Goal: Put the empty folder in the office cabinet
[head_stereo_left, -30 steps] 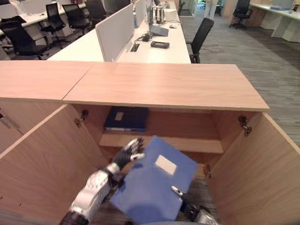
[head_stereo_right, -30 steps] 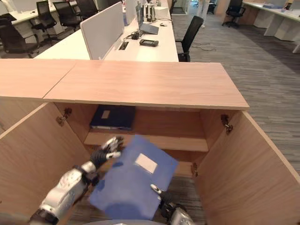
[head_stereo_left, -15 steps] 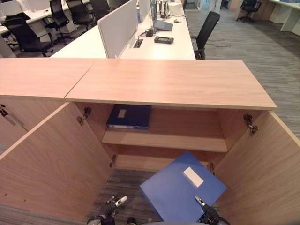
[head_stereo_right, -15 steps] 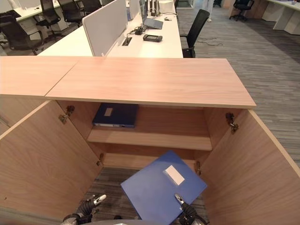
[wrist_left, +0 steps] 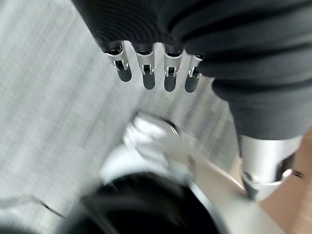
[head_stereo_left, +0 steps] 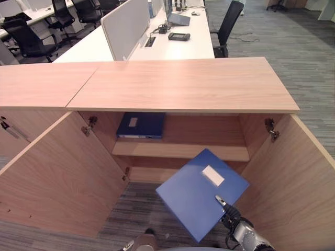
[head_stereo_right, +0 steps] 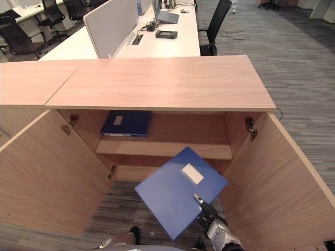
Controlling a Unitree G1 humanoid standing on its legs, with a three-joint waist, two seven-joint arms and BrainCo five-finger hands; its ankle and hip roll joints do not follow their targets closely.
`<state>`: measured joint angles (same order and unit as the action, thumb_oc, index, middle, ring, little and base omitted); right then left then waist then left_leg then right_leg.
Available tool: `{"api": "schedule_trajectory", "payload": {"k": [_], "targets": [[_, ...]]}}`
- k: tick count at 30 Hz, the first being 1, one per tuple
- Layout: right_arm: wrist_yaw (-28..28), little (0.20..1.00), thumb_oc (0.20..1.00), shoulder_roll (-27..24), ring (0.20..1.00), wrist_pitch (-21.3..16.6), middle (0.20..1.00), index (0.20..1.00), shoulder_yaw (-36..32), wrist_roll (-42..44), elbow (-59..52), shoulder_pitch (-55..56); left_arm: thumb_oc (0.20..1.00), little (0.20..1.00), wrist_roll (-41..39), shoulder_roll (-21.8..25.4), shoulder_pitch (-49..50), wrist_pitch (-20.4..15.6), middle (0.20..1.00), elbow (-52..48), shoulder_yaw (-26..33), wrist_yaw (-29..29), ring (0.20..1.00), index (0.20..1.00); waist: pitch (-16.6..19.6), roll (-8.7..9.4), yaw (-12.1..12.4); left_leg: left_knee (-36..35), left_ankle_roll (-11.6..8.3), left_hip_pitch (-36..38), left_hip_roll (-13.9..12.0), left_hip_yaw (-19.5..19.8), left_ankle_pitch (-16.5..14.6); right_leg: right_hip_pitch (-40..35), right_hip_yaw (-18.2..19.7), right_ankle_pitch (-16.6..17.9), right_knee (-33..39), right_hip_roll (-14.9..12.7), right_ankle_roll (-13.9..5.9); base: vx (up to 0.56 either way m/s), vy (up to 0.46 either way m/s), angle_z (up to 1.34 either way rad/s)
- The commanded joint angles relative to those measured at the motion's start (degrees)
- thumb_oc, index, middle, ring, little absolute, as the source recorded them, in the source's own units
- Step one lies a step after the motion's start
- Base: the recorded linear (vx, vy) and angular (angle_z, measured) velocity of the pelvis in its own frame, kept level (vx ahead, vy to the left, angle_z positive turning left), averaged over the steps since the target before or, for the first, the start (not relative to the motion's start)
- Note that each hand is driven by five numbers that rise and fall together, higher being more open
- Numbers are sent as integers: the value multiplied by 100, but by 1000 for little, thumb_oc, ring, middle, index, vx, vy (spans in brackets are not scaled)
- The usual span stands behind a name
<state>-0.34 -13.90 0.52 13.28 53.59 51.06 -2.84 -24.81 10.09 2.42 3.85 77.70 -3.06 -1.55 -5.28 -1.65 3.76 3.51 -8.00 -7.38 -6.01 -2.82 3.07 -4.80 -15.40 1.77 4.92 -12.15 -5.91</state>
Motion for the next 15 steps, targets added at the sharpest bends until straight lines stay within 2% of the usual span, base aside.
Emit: {"api": "schedule_trajectory", "payload": {"k": [1, 2, 3, 4, 9, 10, 11, 12, 15], "targets": [[201, 200, 200, 196, 200, -202, 200, 200, -135, 335, -570, -457, 1000, 1000, 280, 108, -87, -112, 1000, -19, -2, 152, 1000, 1000, -181, -40, 273, -535, 38, -371, -94, 87, 531, -505, 175, -564, -6, 616, -11, 220, 254, -33], [241, 200, 200, 179, 200, -175, 200, 200, -168, 331, -631, -449, 1000, 1000, 318, 82, -4, -105, 1000, 40, 43, 165, 1000, 1000, -94, -114, 250, -603, 28, -277, -82, 157, 601, -529, 203, -563, -8, 558, -61, 286, 351, -59], [247, 200, 200, 174, 200, -183, 200, 200, -209, 376, -677, -409, 1000, 1000, 350, 82, 75, -106, 1000, 47, 63, 185, 1000, 1000, 22, -125, 256, -570, 74, -180, -18, 144, 546, -532, 232, -516, 2, 373, -129, 218, 278, -46], [247, 200, 200, 174, 200, -183, 200, 200, -208, 376, -678, -406, 1000, 1000, 350, 83, 78, -106, 1000, 45, 62, 186, 1000, 1000, 25, -122, 261, -567, 75, -181, -16, 138, 542, -530, 237, -516, 2, 370, -130, 204, 267, -24], [317, 200, 200, 233, 200, -145, 200, 200, -355, 284, -578, -457, 1000, 1000, 442, 113, 276, -110, 1000, 169, 207, 152, 1000, 1000, 195, -51, 408, -141, 354, -188, 292, -83, 56, -469, 330, -345, -55, -266, -475, 149, 255, 2], [334, 200, 200, 257, 200, -127, 200, 200, -386, 222, -550, -480, 1000, 1000, 473, 131, 295, -102, 1000, 210, 256, 146, 1000, 1000, 209, -39, 451, -60, 426, -205, 364, -149, -46, -385, 349, -280, -176, -424, -537, 135, 358, -20], [347, 200, 200, 289, 200, -74, 200, 200, -438, 174, -536, -483, 1000, 1000, 519, 177, 313, -71, 1000, 265, 324, 163, 1000, 1000, 231, -34, 505, 27, 561, -192, 503, -235, -202, -182, 383, -105, -510, -747, -631, 89, 268, -18], [347, 200, 200, 290, 200, -74, 200, 200, -439, 174, -536, -483, 1000, 1000, 520, 178, 313, -71, 1000, 265, 324, 163, 1000, 1000, 234, -29, 513, 30, 566, -195, 507, -245, -205, -169, 395, -110, -521, -755, -636, 76, 255, -31], [341, 200, 200, 307, 200, -63, 200, 200, -467, 95, -615, -447, 1000, 1000, 623, 245, 333, -58, 1000, 286, 365, 154, 1000, 1000, 141, -35, 518, 83, 745, -140, 690, -312, -347, 182, 400, 366, -1223, -1146, -614, 51, 212, -40]]}}
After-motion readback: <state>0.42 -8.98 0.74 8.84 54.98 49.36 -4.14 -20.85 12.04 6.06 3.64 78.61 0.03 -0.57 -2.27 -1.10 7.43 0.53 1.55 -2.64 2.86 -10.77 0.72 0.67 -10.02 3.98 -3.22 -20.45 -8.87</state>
